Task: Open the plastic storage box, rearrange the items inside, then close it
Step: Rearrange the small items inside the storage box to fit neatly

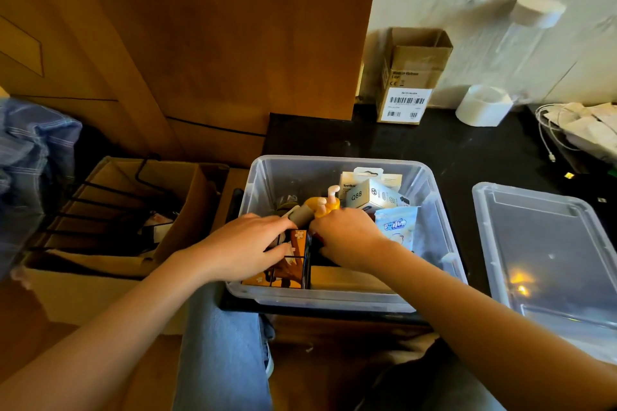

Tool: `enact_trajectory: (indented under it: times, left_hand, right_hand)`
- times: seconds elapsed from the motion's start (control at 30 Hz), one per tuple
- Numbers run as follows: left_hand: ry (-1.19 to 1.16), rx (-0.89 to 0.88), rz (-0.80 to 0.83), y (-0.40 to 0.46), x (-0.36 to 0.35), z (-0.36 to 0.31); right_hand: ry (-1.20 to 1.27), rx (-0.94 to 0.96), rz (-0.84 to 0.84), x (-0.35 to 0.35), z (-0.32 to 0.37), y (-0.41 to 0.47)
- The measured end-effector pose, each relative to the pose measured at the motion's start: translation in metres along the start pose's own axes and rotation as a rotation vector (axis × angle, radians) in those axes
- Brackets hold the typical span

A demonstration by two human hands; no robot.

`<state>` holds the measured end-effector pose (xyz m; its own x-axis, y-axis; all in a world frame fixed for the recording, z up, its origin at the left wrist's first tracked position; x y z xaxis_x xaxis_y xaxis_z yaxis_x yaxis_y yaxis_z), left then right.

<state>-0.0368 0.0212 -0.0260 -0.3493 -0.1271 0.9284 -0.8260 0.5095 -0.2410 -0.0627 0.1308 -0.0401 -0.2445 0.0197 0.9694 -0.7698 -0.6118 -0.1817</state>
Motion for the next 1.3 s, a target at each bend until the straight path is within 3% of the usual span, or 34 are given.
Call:
enact_trajectory:
  times: [0.27, 0.43, 0.63, 0.7, 0.83, 0.9, 0.97, 1.07, 1.17, 1.3]
  left_hand:
    - [-0.019, 0.022, 0.001, -0.003, 0.002, 0.0]
    - [0.02, 0.027, 0.001, -0.002, 0.002, -0.001]
    - [0.06, 0.012, -0.072, -0.001, -0.002, -0.004]
    - [0.141, 0.007, -0.092, 0.001, -0.006, -0.007]
    - [0.237, 0.003, -0.076, 0.004, -0.011, -0.008]
    - [0.241, -0.012, -0.064, 0.006, -0.01, -0.007]
    - [0.244, -0.018, -0.061, 0.007, -0.01, -0.008]
    - [0.211, -0.002, -0.081, 0.008, -0.011, -0.008]
    - [0.157, 0.019, -0.128, 0.006, -0.008, -0.007]
    - [-0.027, 0.06, -0.076, 0.007, -0.008, -0.001]
  right_hand:
    - [0.095, 0.059, -0.126, 0.004, -0.008, -0.007]
    - [0.144, 0.039, -0.094, 0.007, -0.022, -0.025]
    - [0.31, -0.026, 0.381, -0.003, -0.044, -0.043]
    - [0.364, -0.058, 0.297, 0.011, -0.054, -0.044]
    - [0.495, -0.173, -0.205, 0.049, -0.073, -0.037]
    - [0.549, -0.226, -0.373, 0.055, -0.073, -0.034]
    - [0.506, -0.17, -0.384, 0.053, -0.061, -0.023]
    - [0.397, -0.073, -0.183, 0.036, -0.039, 0.0]
    - [0.22, -0.11, -0.046, 0.017, -0.033, 0.014]
    - [0.342, -0.145, -0.223, 0.029, -0.036, 0.009]
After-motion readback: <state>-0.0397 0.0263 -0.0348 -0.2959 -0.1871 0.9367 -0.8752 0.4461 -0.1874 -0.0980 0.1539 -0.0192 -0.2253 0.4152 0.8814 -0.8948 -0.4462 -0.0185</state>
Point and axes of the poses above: each hand's wrist, its own y-axis towards the middle knuckle, its own x-axis out of the back of the hand, z = x × y, the point moved 7 cm from there along y, towards the middle knuckle, and after that the axes turned 6 degrees about y, right-handed, at the moved point
